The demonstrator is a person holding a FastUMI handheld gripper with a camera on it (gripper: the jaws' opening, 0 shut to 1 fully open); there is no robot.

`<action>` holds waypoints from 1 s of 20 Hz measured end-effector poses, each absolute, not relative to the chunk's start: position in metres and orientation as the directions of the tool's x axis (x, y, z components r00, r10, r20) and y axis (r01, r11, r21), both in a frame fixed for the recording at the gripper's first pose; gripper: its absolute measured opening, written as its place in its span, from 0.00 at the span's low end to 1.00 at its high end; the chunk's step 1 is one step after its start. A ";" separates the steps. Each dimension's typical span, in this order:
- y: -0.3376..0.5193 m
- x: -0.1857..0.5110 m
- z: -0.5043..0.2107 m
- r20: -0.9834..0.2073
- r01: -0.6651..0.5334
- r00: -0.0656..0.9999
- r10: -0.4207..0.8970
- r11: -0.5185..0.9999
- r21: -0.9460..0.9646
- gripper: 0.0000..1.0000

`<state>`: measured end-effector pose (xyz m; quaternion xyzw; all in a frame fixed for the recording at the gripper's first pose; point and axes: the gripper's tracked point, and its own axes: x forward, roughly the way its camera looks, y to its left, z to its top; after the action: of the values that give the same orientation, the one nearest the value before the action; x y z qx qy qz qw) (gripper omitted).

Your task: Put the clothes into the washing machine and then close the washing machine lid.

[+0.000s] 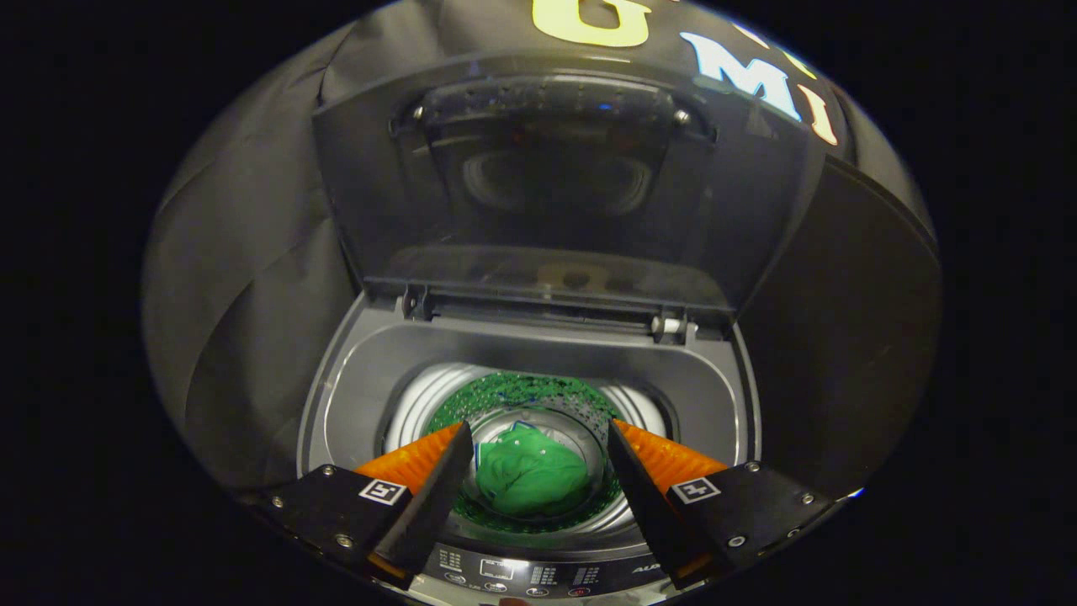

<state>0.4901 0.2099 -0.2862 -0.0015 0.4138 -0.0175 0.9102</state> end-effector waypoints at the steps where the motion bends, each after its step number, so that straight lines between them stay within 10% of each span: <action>1: 0.208 0.495 -0.276 -0.742 0.043 0.669 -0.042 0.999 -0.018 0.98; 20: 0.190 0.619 -0.049 -0.511 0.121 0.848 -0.138 0.990 -0.068 0.98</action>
<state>0.6188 0.1896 -0.0493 -0.0165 0.2670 -0.0675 0.9612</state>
